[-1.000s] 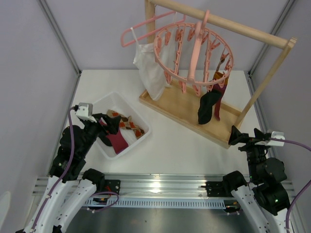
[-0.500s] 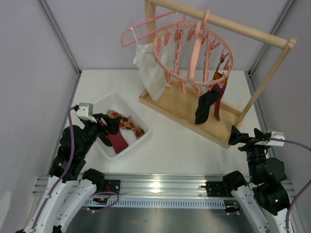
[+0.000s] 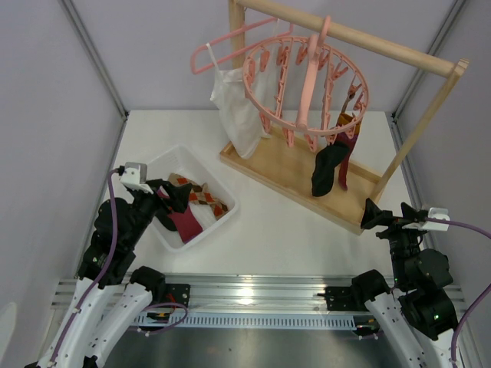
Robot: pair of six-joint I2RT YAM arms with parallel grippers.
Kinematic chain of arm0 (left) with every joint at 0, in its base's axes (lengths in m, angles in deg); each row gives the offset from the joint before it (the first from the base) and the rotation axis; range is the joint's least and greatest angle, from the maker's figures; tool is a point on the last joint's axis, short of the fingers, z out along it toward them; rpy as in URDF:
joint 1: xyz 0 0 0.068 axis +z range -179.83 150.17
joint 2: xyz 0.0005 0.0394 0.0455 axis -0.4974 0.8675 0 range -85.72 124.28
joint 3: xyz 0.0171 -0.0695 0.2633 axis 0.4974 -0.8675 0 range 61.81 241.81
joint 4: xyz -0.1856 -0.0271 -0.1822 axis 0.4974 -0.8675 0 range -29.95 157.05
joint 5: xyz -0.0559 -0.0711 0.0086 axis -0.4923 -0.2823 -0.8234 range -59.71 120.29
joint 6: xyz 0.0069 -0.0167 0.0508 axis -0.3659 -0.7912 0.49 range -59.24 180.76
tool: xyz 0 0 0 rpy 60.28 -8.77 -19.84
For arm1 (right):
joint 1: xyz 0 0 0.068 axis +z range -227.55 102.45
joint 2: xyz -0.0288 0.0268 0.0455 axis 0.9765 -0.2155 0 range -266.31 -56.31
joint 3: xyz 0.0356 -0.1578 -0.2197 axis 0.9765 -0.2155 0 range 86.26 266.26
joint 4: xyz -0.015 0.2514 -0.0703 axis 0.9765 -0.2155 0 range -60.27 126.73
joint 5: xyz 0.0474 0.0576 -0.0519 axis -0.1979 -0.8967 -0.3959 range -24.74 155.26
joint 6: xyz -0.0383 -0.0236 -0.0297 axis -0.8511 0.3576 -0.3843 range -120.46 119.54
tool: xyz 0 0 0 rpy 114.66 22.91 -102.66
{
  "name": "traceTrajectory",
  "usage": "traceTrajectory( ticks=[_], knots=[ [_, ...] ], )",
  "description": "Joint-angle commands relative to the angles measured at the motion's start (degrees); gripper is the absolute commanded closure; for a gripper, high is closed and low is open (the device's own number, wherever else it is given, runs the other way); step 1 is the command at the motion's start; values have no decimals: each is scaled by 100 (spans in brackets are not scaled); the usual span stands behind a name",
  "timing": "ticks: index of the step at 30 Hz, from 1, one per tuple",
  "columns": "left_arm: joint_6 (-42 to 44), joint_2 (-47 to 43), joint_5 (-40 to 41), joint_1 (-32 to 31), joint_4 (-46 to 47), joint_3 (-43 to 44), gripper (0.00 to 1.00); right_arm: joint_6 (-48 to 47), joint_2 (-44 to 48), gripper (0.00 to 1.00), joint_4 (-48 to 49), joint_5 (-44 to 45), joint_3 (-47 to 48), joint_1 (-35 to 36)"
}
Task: Clip the socks to the hanger
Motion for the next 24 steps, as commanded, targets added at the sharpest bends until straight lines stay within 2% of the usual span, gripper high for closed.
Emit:
traceTrajectory(
  ticks=[1, 24],
  knots=[
    [-51, 21, -80, 69, 178, -49, 0, -80, 46, 0, 154, -36, -3, -9],
    [-69, -49, -80, 69, 161, -32, 0, -71, 46, 1, 110, -45, 24, -17]
  ],
)
